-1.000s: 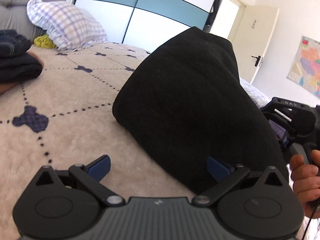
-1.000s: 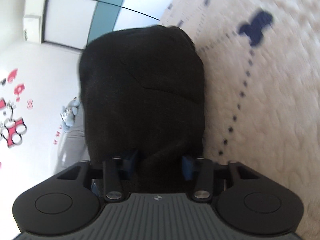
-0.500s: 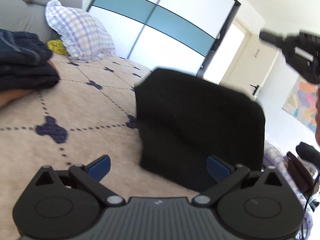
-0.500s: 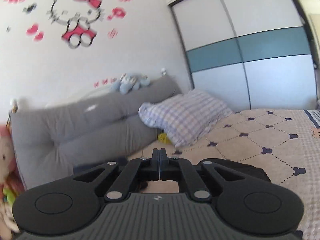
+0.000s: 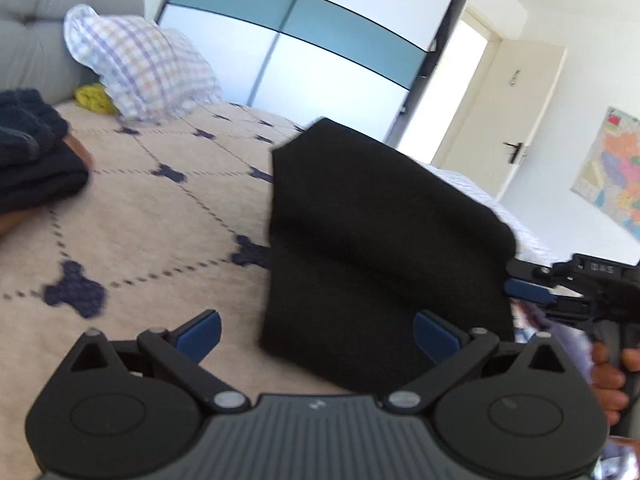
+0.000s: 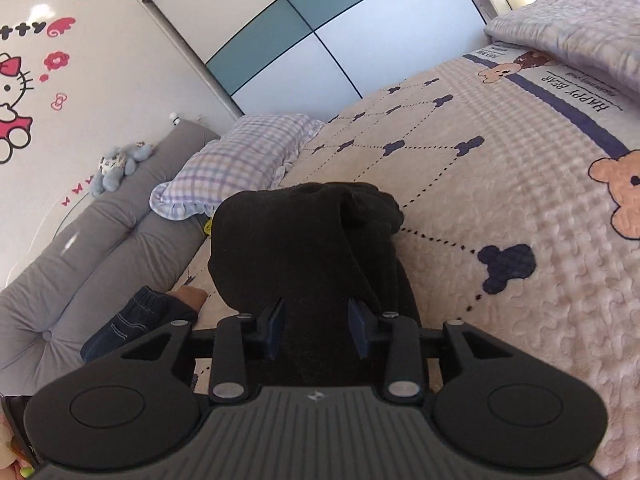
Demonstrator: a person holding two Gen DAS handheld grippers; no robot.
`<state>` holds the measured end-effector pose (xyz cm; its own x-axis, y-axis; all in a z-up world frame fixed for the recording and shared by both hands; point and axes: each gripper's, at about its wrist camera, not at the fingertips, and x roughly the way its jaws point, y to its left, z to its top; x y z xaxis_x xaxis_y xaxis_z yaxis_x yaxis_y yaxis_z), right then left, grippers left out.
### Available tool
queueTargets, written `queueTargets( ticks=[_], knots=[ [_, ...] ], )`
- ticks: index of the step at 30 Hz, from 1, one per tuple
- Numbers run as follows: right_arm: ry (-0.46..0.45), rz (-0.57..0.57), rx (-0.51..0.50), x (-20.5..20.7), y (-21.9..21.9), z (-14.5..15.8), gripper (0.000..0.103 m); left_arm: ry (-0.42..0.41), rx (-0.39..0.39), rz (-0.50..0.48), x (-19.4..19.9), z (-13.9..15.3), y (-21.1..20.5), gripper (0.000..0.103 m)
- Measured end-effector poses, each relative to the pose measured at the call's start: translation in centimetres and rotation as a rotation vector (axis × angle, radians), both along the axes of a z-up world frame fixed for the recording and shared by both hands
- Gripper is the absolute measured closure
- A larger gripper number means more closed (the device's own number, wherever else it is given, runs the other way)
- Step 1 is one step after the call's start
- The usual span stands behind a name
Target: Fold clothes
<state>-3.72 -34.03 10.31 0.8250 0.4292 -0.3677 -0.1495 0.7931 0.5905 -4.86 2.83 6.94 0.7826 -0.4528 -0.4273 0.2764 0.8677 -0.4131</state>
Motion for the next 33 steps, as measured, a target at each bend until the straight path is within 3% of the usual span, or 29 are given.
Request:
queueTargets(
  ticks=[4, 8, 9, 10, 11, 14, 17, 20, 23, 27, 30, 33],
  knots=[
    [-0.067, -0.102, 0.106, 0.3, -2.2, 0.8, 0.04, 0.004, 0.025, -0.016, -0.2, 0.0, -1.1, 0.0],
    [-0.026, -0.026, 0.176, 3.8, -1.5, 0.1, 0.04, 0.03, -0.019, 0.019, -0.4, 0.4, -0.2, 0.0],
    [-0.013, 0.0, 0.154, 4.7, -0.4, 0.1, 0.048, 0.031, -0.035, 0.029, -0.6, 0.7, 0.2, 0.0],
    [-0.028, 0.029, 0.111, 5.2, 1.0, 0.4, 0.075, 0.026, -0.043, 0.041, -1.0, 1.1, 0.9, 0.0],
    [-0.076, 0.066, 0.044, 5.0, 3.0, 1.1, 0.088, 0.015, -0.044, 0.062, -1.6, 1.5, 1.7, 0.0],
    [-0.25, 0.217, -0.214, 2.5, 11.3, 3.4, 0.091, -0.034, -0.066, 0.18, -3.5, 3.0, 5.8, 0.0],
    [-0.246, 0.457, -0.34, 1.2, 18.7, 1.9, 0.092, -0.051, -0.122, 0.314, -5.0, 4.1, 10.7, 0.0],
    [-0.187, 0.669, -0.509, -0.3, 24.2, -1.9, 0.091, -0.025, -0.094, 0.417, -5.5, 4.5, 12.7, 0.0],
    [-0.152, 0.834, -0.671, -2.6, 27.2, -5.3, 0.084, -0.031, -0.028, 0.336, -5.2, 4.5, 11.1, 0.0],
    [-0.145, 0.94, -0.682, -4.8, 27.3, -5.5, 0.073, -0.015, -0.006, 0.197, -3.4, 4.0, 7.9, 0.0],
    [-0.154, 0.936, -0.605, -5.8, 25.5, -4.1, 0.071, -0.003, 0.019, 0.147, -1.3, 4.0, 5.5, 0.0],
    [-0.165, 0.872, -0.449, -5.5, 22.0, -2.0, 0.065, -0.006, 0.057, 0.091, 0.8, 4.8, 3.0, 0.0]
  ],
)
